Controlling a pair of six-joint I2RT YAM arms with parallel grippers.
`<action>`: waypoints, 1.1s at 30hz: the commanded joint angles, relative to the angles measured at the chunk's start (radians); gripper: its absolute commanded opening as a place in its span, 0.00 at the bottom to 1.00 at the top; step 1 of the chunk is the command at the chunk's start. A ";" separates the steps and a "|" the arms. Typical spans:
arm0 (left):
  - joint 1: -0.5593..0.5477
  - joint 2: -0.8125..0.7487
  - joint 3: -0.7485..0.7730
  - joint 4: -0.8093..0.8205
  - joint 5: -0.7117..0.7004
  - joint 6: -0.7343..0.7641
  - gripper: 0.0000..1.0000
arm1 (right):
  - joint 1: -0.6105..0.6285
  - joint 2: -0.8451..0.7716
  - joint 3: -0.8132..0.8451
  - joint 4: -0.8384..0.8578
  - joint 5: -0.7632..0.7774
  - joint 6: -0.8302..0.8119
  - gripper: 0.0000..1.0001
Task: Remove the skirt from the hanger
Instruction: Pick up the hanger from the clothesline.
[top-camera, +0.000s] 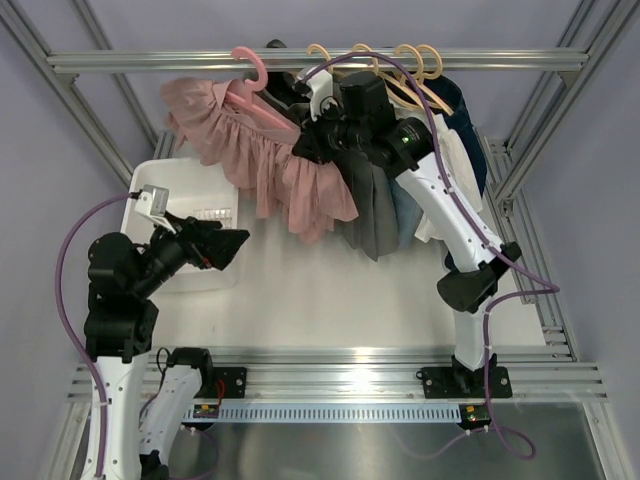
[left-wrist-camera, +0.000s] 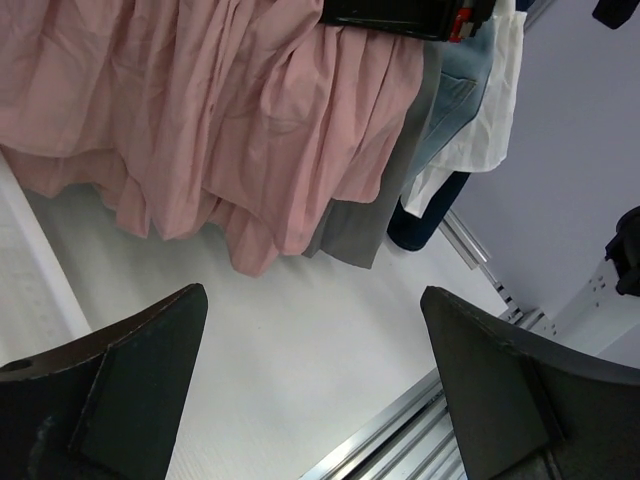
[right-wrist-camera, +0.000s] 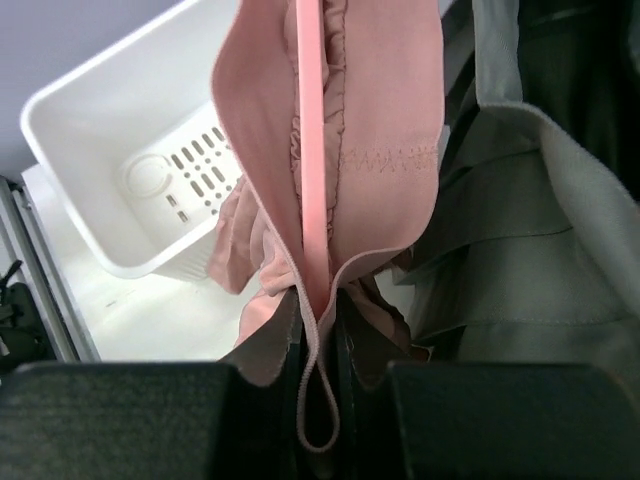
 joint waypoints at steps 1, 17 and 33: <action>-0.002 -0.006 0.048 0.083 0.027 -0.052 0.93 | 0.020 -0.158 0.032 0.151 -0.009 0.006 0.00; -0.209 0.354 0.629 -0.182 -0.362 0.115 0.88 | 0.089 -0.399 -0.364 -0.019 -0.060 0.288 0.00; -0.487 0.539 0.743 -0.338 -0.720 0.185 0.87 | 0.089 -0.468 -0.384 -0.057 -0.258 0.420 0.00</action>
